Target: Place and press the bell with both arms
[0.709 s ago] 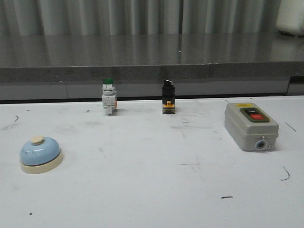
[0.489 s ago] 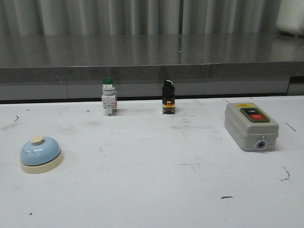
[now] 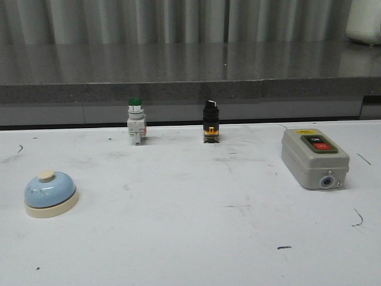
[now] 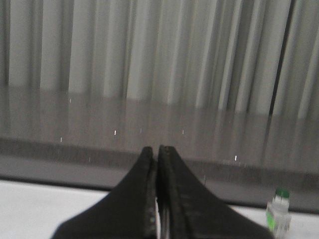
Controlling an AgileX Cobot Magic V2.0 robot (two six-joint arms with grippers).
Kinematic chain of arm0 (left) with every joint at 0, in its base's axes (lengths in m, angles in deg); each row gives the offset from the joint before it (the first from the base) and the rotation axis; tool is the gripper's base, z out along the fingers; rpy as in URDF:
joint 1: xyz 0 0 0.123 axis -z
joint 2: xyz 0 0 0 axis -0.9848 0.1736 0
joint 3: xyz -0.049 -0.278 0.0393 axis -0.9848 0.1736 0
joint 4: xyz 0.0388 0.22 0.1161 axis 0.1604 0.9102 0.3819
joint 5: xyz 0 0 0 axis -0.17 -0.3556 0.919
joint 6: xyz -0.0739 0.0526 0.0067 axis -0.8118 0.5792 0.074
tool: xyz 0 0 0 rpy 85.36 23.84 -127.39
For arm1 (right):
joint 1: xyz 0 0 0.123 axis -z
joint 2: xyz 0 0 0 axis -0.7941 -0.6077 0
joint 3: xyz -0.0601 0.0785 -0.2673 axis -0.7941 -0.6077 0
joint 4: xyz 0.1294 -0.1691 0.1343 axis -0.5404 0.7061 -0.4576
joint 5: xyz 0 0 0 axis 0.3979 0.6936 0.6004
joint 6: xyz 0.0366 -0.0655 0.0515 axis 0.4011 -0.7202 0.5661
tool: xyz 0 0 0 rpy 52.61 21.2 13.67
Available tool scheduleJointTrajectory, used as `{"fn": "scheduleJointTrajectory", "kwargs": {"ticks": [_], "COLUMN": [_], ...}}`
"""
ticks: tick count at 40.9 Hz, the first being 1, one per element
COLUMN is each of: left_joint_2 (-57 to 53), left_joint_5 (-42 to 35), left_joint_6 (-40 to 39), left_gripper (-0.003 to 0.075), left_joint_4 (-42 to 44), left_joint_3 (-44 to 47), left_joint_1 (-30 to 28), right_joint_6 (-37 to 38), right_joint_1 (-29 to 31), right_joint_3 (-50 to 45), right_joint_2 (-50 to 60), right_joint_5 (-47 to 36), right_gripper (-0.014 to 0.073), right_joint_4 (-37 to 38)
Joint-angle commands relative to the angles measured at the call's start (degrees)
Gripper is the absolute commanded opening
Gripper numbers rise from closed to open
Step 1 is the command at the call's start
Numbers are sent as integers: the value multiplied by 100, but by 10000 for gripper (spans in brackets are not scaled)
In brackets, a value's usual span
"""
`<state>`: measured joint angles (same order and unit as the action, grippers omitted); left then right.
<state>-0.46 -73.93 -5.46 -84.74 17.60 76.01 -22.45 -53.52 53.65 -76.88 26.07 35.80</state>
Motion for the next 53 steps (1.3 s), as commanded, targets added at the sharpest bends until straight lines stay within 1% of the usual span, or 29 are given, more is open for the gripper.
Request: {"fn": "scheduleJointTrajectory", "kwargs": {"ticks": [1,5,9,14,20,40,47,53], "left_joint_2": [-33,222,769,1370,1680,1702,1705,1715], "left_joint_5": [-494,147,810,1125,1043,1022,677,564], "left_joint_6": [-153,-153,-153,-153,-153,-153,-153,-153], "left_gripper": [-20,-20,-20,-20,-20,-20,-20,-20], "left_joint_4": [-60,-60,-60,7,7,7,7,7], "left_joint_3": [-411,-1089,-1816,-2331,-2473,-2473,-2473,-2473], "left_joint_1": [-12,-12,-12,-12,-12,-12,-12,-12], "right_joint_6": [-52,-52,-52,-52,-52,-52,-52,-52], "right_joint_1": [18,18,18,18,18,18,18,18], "right_joint_3": [42,42,42,42,42,42,42,42], "right_joint_2": [63,63,63,63,63,63,63,63], "right_joint_5": [-409,-409,-409,-409,-409,-409,-409,-409], "right_gripper": [-67,-67,-67,-67,-67,-67,-67,-67], "right_joint_4": [32,32,32,32,32,32,32,32]}}
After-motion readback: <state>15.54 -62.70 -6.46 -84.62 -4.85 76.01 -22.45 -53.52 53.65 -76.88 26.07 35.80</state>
